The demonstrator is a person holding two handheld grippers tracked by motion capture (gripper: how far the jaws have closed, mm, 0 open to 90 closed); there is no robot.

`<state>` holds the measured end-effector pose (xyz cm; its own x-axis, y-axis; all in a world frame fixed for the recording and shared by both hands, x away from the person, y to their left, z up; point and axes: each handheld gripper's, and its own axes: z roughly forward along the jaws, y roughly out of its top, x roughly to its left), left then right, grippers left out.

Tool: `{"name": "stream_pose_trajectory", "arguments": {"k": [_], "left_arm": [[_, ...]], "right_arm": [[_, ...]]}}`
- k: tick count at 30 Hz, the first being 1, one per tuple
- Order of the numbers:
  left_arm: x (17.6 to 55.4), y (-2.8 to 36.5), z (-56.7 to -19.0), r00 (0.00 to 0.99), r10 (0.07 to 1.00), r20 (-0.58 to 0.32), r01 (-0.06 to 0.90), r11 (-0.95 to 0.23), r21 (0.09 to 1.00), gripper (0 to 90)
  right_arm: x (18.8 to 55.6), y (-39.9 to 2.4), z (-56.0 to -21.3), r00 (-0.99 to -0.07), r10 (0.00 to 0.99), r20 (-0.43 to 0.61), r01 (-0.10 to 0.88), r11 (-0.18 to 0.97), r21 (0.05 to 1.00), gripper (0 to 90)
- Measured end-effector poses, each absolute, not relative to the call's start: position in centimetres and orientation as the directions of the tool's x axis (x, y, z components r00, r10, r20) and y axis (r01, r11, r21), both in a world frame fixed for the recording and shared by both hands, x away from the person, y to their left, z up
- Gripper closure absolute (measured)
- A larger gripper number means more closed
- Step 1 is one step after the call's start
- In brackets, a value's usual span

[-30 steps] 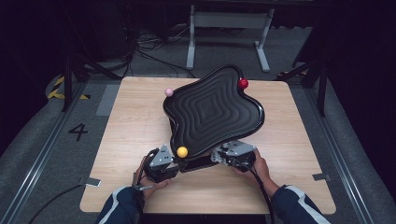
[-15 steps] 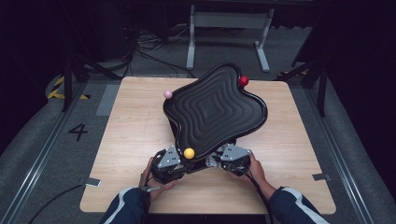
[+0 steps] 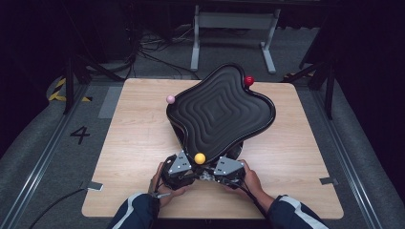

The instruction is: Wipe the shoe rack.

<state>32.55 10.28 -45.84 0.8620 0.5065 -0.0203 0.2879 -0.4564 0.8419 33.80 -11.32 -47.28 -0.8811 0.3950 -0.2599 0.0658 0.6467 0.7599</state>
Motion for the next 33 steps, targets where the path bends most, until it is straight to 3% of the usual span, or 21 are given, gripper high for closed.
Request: {"name": "stream_pose_trajectory", "arguments": {"k": [6, 11, 25, 33], "left_arm": [[32.4, 11.2, -45.7, 0.866, 0.499, -0.025, 0.286, -0.454, 0.844, 68.8], [32.2, 11.1, -45.6, 0.874, 0.486, -0.015, 0.271, -0.462, 0.845, 74.4], [32.2, 11.6, -45.5, 0.874, 0.484, -0.028, 0.279, -0.456, 0.845, 70.7], [32.0, 12.0, -45.1, 0.884, 0.465, -0.045, 0.274, -0.438, 0.856, 76.6]], "right_arm": [[34.1, -12.4, -47.3, -0.869, 0.404, -0.285, 0.06, 0.658, 0.751, 81.2], [35.0, -14.2, -47.2, -0.847, 0.453, -0.279, 0.104, 0.655, 0.748, 81.2], [35.8, -15.4, -47.1, -0.824, 0.486, -0.292, 0.127, 0.659, 0.741, 81.2], [37.5, -17.5, -47.0, -0.774, 0.557, -0.302, 0.19, 0.659, 0.728, 81.1]]}}
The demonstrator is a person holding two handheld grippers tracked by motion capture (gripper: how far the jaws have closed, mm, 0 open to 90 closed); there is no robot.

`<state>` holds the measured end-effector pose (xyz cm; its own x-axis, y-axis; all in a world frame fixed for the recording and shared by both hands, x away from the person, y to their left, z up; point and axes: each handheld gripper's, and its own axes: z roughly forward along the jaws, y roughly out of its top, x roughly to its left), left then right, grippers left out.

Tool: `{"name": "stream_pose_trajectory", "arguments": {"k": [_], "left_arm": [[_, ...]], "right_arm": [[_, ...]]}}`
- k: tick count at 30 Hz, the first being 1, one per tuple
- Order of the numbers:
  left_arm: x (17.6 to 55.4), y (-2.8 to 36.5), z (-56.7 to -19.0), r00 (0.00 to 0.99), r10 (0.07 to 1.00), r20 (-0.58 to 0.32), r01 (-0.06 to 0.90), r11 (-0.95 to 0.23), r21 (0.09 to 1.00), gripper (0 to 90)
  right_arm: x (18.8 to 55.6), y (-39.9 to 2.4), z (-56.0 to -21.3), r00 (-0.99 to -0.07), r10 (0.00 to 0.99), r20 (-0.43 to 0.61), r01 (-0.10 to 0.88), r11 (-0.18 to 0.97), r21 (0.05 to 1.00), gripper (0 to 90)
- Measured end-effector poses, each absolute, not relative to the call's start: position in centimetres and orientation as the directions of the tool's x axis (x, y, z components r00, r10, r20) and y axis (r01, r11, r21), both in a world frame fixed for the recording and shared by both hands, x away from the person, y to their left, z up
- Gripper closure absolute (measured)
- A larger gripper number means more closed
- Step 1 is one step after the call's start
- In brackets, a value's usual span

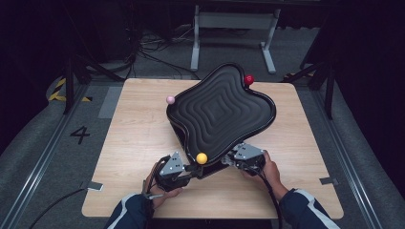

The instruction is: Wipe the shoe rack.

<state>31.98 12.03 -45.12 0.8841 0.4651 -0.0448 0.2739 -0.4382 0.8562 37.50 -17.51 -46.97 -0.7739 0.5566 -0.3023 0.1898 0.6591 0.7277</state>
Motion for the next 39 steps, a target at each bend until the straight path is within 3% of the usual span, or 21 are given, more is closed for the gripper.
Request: {"name": "stream_pose_trajectory", "arguments": {"k": [3, 9, 27, 39], "left_arm": [[31.8, 11.9, -45.0, 0.891, 0.453, -0.043, 0.265, -0.439, 0.859, 80.7], [31.8, 11.0, -45.2, 0.891, 0.453, -0.027, 0.256, -0.453, 0.854, 78.8], [31.9, 9.3, -45.3, 0.895, 0.446, -0.024, 0.248, -0.451, 0.858, 78.7], [32.4, 8.6, -45.5, 0.907, 0.42, -0.023, 0.235, -0.461, 0.856, 77.5]], "right_arm": [[38.1, -18.3, -47.0, -0.753, 0.584, -0.303, 0.212, 0.652, 0.728, 81.1], [38.3, -18.8, -47.0, -0.744, 0.595, -0.303, 0.219, 0.646, 0.731, 81.2], [34.0, -15.4, -47.0, -0.891, 0.382, -0.243, 0.076, 0.655, 0.752, 81.1], [33.3, -16.0, -47.1, -0.885, 0.374, -0.276, 0.052, 0.669, 0.741, 81.2]]}}
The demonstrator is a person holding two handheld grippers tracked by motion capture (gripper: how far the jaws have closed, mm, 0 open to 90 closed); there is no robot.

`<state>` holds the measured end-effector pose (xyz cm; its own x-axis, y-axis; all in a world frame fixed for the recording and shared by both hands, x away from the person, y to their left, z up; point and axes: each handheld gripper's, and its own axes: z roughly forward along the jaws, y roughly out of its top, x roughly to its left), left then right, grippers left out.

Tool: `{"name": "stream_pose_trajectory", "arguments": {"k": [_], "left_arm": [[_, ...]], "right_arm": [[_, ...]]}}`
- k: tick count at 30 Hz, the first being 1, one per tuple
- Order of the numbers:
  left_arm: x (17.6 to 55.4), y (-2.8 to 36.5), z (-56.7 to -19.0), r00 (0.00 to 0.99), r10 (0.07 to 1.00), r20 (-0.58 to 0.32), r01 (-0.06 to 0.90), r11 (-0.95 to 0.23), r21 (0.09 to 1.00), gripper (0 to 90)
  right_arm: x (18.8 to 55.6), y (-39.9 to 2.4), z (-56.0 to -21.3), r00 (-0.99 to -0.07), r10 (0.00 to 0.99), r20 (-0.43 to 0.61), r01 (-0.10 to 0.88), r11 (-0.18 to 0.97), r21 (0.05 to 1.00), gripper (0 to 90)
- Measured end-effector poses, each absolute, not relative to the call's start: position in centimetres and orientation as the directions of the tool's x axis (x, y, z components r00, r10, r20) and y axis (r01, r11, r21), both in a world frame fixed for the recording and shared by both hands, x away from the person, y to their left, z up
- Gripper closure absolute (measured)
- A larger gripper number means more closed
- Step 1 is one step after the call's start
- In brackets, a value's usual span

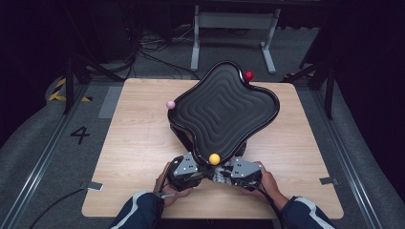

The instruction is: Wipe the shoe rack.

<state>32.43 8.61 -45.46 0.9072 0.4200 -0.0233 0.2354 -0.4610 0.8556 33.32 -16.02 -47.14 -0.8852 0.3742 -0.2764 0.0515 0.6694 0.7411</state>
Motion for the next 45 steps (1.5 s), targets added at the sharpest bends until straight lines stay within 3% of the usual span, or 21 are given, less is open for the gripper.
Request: {"name": "stream_pose_trajectory", "arguments": {"k": [11, 17, 28, 45], "left_arm": [[32.8, 8.0, -45.5, 0.909, 0.416, -0.02, 0.226, -0.452, 0.863, 79.5], [33.0, 7.7, -45.4, 0.913, 0.408, -0.023, 0.225, -0.456, 0.861, 79.6], [33.2, 7.3, -45.3, 0.916, 0.402, -0.021, 0.218, -0.452, 0.865, 79.2], [33.5, 7.0, -45.4, 0.918, 0.396, -0.02, 0.211, -0.445, 0.871, 78.0]], "right_arm": [[36.0, -19.0, -47.0, -0.783, 0.56, -0.272, 0.2, 0.64, 0.742, 81.2], [35.9, -19.0, -47.1, -0.784, 0.557, -0.275, 0.198, 0.645, 0.738, 81.2], [33.8, -16.9, -47.1, -0.858, 0.449, -0.251, 0.123, 0.652, 0.748, 81.0], [35.4, -19.1, -47.0, -0.829, 0.497, -0.254, 0.168, 0.657, 0.735, 81.2]]}}
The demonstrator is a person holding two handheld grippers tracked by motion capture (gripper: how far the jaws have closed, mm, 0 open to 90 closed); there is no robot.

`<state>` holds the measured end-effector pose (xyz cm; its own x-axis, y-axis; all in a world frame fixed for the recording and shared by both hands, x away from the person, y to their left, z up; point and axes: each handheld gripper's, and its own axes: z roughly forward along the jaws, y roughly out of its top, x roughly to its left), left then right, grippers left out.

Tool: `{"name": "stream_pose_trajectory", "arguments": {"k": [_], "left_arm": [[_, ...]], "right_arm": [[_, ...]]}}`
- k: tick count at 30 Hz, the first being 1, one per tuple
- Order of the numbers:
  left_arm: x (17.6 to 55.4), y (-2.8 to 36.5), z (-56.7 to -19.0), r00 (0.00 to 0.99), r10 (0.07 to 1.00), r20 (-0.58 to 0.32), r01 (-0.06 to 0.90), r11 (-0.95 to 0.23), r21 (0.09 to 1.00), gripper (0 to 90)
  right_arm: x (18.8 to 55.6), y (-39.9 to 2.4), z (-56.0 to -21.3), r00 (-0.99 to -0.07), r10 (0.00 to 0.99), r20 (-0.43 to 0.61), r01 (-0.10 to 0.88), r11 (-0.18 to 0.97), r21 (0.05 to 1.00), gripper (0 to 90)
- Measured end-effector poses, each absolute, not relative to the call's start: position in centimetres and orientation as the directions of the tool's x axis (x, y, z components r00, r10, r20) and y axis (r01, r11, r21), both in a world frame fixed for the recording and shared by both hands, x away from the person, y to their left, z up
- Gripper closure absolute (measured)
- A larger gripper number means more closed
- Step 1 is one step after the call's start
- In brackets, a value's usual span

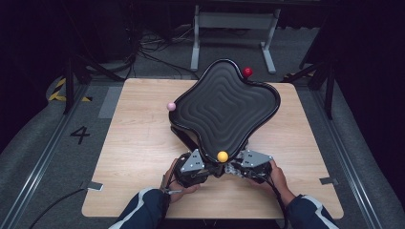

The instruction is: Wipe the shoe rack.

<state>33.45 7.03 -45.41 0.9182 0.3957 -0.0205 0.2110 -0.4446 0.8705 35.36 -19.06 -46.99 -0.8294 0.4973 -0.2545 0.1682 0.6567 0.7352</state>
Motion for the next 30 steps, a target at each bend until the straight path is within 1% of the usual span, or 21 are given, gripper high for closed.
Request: {"name": "stream_pose_trajectory", "arguments": {"k": [3, 5, 6, 8, 11, 13, 14, 16, 20, 21, 22, 24, 26, 30], "left_arm": [[33.4, 7.3, -45.5, 0.917, 0.398, -0.014, 0.21, -0.453, 0.867, 77.4], [33.3, 7.5, -45.5, 0.918, 0.396, -0.027, 0.22, -0.451, 0.865, 76.7], [33.2, 7.6, -45.6, 0.916, 0.4, -0.019, 0.218, -0.458, 0.862, 75.8], [33.2, 7.5, -45.7, 0.915, 0.403, -0.023, 0.223, -0.455, 0.862, 74.2], [33.2, 6.9, -46.1, 0.92, 0.391, -0.02, 0.221, -0.476, 0.851, 70.8], [33.2, 6.4, -46.3, 0.918, 0.395, -0.015, 0.224, -0.488, 0.844, 65.8], [33.2, 6.2, -46.4, 0.917, 0.399, -0.019, 0.23, -0.487, 0.843, 63.7], [33.2, 5.7, -46.7, 0.914, 0.406, -0.025, 0.235, -0.478, 0.846, 62.7], [33.1, 5.1, -47.1, 0.903, 0.431, -0.004, 0.234, -0.483, 0.844, 59.6], [33.1, 5.1, -47.1, 0.903, 0.431, -0.004, 0.234, -0.483, 0.844, 59.6], [33.2, 5.0, -47.2, 0.893, 0.449, -0.006, 0.245, -0.476, 0.844, 59.6], [33.3, 5.0, -47.2, 0.888, 0.459, 0.006, 0.235, -0.466, 0.853, 59.7], [33.5, 4.7, -47.4, 0.878, 0.479, -0.007, 0.254, -0.452, 0.855, 62.2], [33.6, 4.6, -47.4, 0.885, 0.466, 0.007, 0.231, -0.452, 0.861, 67.7]], "right_arm": [[35.8, -19.6, -46.9, -0.817, 0.516, -0.258, 0.182, 0.655, 0.733, 81.1], [36.0, -19.8, -47.0, -0.809, 0.525, -0.265, 0.187, 0.658, 0.73, 81.2], [36.4, -20.2, -46.9, -0.792, 0.551, -0.262, 0.212, 0.652, 0.728, 81.2], [36.8, -20.6, -46.9, -0.778, 0.565, -0.276, 0.222, 0.657, 0.72, 81.2], [37.4, -21.5, -47.0, -0.754, 0.593, -0.283, 0.246, 0.654, 0.715, 81.2], [37.8, -22.0, -47.0, -0.744, 0.611, -0.271, 0.267, 0.643, 0.718, 81.3], [37.9, -22.2, -47.1, -0.743, 0.615, -0.263, 0.272, 0.637, 0.721, 81.3], [37.9, -22.2, -47.1, -0.744, 0.617, -0.255, 0.275, 0.631, 0.726, 81.3], [37.5, -21.8, -47.1, -0.759, 0.602, -0.246, 0.262, 0.63, 0.731, 81.3], [37.5, -21.8, -47.1, -0.759, 0.602, -0.246, 0.262, 0.63, 0.731, 81.3], [37.4, -21.7, -47.1, -0.762, 0.598, -0.249, 0.257, 0.632, 0.731, 81.3], [36.8, -21.7, -46.9, -0.771, 0.591, -0.238, 0.243, 0.618, 0.748, 81.6], [36.0, -21.8, -46.1, -0.772, 0.589, -0.238, 0.225, 0.605, 0.764, 81.9], [34.7, -22.6, -44.7, -0.77, 0.607, -0.199, 0.211, 0.535, 0.818, 82.0]]}}
